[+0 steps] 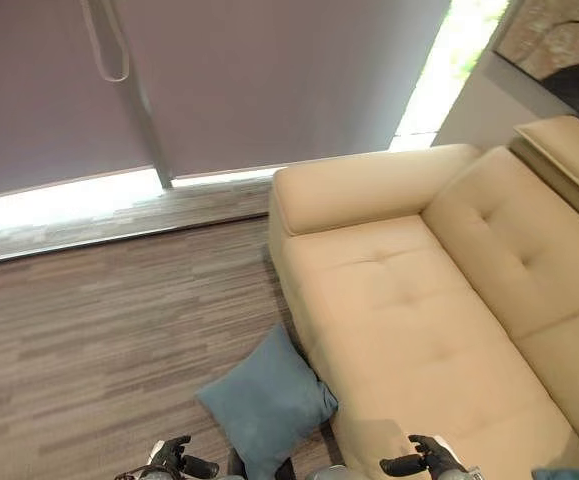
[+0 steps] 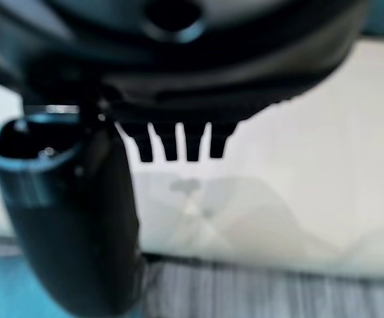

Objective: Pick up all the scattered cushions and arrange them neatly on the sofa.

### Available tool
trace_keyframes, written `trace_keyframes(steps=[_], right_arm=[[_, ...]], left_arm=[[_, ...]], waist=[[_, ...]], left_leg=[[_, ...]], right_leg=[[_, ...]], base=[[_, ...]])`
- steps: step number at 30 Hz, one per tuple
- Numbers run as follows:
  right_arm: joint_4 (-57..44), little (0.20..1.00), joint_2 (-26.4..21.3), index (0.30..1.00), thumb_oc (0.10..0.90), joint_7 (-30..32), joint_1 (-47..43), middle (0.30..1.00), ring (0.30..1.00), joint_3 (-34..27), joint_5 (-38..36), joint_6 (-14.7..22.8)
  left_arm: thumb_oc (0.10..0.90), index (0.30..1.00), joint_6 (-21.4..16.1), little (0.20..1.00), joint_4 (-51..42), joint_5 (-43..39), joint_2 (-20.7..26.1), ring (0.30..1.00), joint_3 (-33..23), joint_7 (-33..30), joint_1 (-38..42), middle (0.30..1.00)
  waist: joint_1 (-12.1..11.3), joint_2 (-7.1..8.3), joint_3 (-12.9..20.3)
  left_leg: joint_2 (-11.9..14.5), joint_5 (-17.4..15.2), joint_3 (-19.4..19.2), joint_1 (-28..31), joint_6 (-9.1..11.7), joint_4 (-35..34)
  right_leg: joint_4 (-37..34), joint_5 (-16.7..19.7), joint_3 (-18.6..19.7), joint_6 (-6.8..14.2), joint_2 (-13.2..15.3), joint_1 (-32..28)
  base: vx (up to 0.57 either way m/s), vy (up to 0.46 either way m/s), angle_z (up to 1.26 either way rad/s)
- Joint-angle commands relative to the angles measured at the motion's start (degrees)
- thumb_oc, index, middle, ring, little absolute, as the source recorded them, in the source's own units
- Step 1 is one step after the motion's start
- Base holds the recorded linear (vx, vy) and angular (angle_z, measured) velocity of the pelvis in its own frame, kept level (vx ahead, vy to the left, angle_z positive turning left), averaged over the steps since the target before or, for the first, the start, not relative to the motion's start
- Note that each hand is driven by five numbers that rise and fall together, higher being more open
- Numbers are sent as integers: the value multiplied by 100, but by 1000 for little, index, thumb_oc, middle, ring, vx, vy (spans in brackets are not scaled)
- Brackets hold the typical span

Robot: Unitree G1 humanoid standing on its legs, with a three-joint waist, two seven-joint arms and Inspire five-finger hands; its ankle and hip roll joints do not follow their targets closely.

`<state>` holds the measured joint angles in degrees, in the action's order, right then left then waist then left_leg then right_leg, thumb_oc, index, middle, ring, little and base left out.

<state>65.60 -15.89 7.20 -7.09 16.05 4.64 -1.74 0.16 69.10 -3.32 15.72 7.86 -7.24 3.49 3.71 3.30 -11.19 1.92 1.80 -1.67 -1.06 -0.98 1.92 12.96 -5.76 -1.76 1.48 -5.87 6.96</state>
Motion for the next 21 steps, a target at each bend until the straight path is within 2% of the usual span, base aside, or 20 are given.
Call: trace_keyframes(steps=[1,3,4,5,6,7,8,11,14,18,20,21], right_arm=[[-461,900,-160,900,800,95,-136,900,900,146,253,200],[-461,900,-160,900,800,95,-136,900,900,145,253,200],[-493,900,-195,900,800,141,-148,900,900,154,232,262],[-534,900,-205,900,800,156,-128,900,900,156,235,279],[-639,900,-224,900,800,167,-133,900,900,146,183,296],[-639,900,-225,900,800,167,-134,900,900,145,183,296],[-777,900,-257,900,800,177,-70,900,900,115,159,308],[-876,900,-337,900,800,218,-54,900,900,82,123,316],[-1002,900,-406,900,800,272,-110,900,900,116,94,355],[-990,900,-452,900,800,269,-120,900,900,132,170,337],[-998,900,-456,900,800,269,-120,900,900,133,177,338],[-1022,900,-474,900,800,266,-121,900,900,147,202,329]], left_arm=[[800,900,-136,900,13,-139,380,900,-213,-99,-224,900],[800,900,-136,900,13,-139,380,900,-213,-99,-223,900],[800,900,-153,900,-7,-117,364,900,-233,-107,-283,900],[800,900,-162,900,-16,-95,358,900,-217,-107,-302,900],[800,900,-163,900,-48,-104,314,900,-177,-84,-288,900],[800,900,-163,900,-47,-104,314,900,-176,-84,-286,900],[800,900,-150,900,-101,-19,273,900,-128,-71,-274,900],[800,900,-167,900,-236,16,219,900,-6,-56,-180,900],[800,900,-188,900,-346,122,133,900,222,-39,-50,900],[800,900,-172,900,-424,146,87,900,313,-49,-6,900],[800,900,-174,900,-402,146,70,900,337,-63,5,900],[800,900,-194,900,-402,100,18,900,379,-69,35,900]], waist=[[-195,321,62],[-195,319,77],[-237,311,153],[-268,317,215],[-321,383,271],[-319,378,285],[-287,430,300],[-239,427,243],[-186,423,87],[-111,492,160],[-101,493,191],[-91,468,277]], left_leg=[[-207,-656,-193,-308,-46,316],[-207,-644,-194,-324,-47,310],[-228,-582,-346,-243,-91,138],[-251,-562,-426,-237,-84,61],[-308,-534,-560,-228,-18,4],[-302,-525,-559,-248,-17,4],[-341,-543,-568,-345,35,155],[-326,-579,-652,-593,130,422],[-425,-851,-332,-863,221,1127],[-29,-898,-292,-794,275,1154],[45,-854,-231,-695,306,1025],[194,-742,1,-542,396,681]], right_leg=[[353,-8,-821,309,1280,175],[341,6,-821,308,1278,189],[610,-218,-854,286,1058,-32],[476,-297,-905,282,987,-210],[-12,-351,-998,217,914,-430],[-31,-332,-1001,214,907,-419],[-340,-348,-801,166,782,-477],[-610,-284,-822,128,762,-500],[-634,-224,-727,55,799,-456],[-762,-76,-742,131,981,-420],[-802,-34,-731,158,1006,-430],[-879,24,-709,212,1058,-419]], base=[[-71,164,-125],[-26,71,-88],[-22,69,-41],[-13,26,-39],[0,-30,-40],[28,-105,-50],[-7,-92,-24],[-58,-54,16],[-120,31,22],[-58,117,2],[-2,150,1],[1,213,7]])
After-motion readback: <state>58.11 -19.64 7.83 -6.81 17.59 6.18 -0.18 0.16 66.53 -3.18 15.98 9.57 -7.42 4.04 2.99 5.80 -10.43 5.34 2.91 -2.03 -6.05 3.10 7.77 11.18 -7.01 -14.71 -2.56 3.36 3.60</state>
